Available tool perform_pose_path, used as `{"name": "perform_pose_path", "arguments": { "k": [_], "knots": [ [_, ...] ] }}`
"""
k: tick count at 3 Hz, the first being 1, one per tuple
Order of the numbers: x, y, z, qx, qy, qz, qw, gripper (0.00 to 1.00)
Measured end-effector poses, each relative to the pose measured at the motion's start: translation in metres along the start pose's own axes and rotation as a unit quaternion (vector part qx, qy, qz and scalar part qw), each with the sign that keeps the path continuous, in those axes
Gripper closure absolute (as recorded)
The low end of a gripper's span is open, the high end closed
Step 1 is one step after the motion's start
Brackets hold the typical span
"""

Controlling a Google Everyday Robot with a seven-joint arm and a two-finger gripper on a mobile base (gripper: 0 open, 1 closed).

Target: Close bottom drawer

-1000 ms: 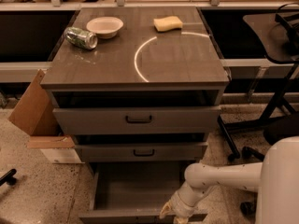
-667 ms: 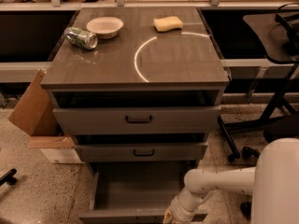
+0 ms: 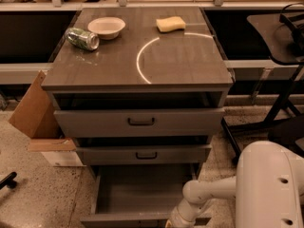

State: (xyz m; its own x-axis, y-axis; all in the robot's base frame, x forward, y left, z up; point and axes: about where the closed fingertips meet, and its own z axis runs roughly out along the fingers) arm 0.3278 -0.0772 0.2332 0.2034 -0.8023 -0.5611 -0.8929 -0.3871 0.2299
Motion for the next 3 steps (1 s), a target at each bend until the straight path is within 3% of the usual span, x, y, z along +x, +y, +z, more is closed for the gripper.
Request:
{"name": "perform_pose_path", "arguments": {
  "k": [1, 3],
  "knots": [
    [0.02, -0.013, 0.02, 0.024, -0.011, 0.042, 0.9988, 1.0],
    [0.045, -0.052, 0.021, 0.064, -0.017, 0.055, 0.9963, 1.0]
  ]
}}
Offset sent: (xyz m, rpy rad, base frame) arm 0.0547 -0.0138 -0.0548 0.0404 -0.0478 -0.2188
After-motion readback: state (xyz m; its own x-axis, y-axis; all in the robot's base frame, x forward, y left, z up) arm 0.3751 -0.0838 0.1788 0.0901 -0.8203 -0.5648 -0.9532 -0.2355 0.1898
